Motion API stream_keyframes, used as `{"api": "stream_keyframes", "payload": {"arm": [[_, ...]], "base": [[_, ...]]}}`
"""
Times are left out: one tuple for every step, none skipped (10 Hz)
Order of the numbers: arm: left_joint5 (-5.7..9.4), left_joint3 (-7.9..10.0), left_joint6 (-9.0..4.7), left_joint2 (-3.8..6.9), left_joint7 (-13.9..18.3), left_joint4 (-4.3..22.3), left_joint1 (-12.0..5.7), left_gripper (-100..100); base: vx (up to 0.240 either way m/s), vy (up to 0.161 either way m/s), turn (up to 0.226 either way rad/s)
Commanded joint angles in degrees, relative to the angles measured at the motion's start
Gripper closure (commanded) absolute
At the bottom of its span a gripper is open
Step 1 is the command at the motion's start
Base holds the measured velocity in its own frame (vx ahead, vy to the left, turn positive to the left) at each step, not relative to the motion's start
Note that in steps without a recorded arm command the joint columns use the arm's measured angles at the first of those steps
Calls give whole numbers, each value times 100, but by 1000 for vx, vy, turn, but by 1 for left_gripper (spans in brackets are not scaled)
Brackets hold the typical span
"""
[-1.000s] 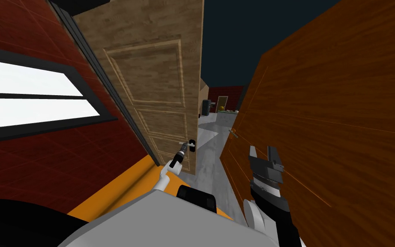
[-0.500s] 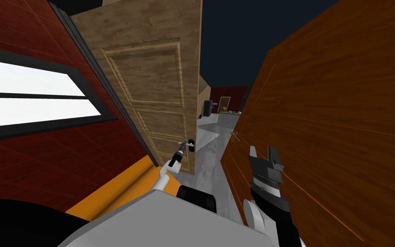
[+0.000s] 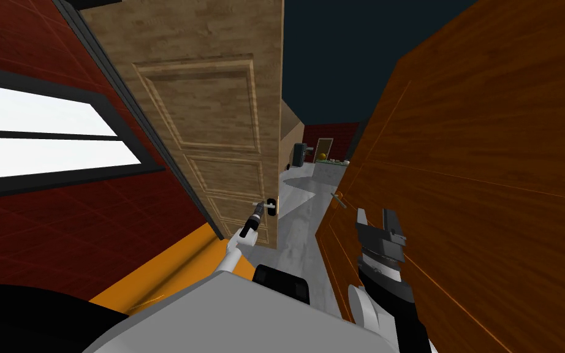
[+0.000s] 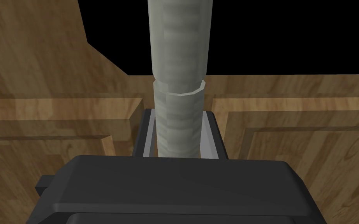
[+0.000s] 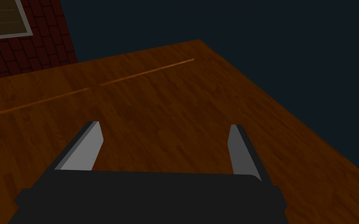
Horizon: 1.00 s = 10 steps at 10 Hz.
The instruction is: Push the door open
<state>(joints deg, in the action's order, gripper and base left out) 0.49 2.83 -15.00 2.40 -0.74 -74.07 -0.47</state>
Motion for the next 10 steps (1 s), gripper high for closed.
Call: {"api": "stream_keyframes", "payload": {"arm": [[27, 199, -38, 21, -15, -1, -42, 100], [31, 240, -38, 4, -22, 6, -49, 100], [39, 319, -37, -33, -37, 21, -61, 100], [46, 392, -36, -72, -50, 34, -73, 100], [53, 459, -35, -111, -63, 47, -83, 100], [59, 516, -34, -150, -73, 57, -92, 100], [64, 569, -34, -187, -83, 67, -101, 100], [70, 626, -33, -234, -94, 78, -110, 100], [73, 658, -33, -264, -100, 84, -115, 100], [73, 657, -22, -232, -95, 79, -84, 100]], "base": [[163, -130, 106], [128, -107, 105], [139, -105, 78], [170, -115, 70], [180, -108, 72], [163, -105, 88], [166, -97, 75], [170, -86, 70], [137, -64, 57], [57, -17, 32]]}}
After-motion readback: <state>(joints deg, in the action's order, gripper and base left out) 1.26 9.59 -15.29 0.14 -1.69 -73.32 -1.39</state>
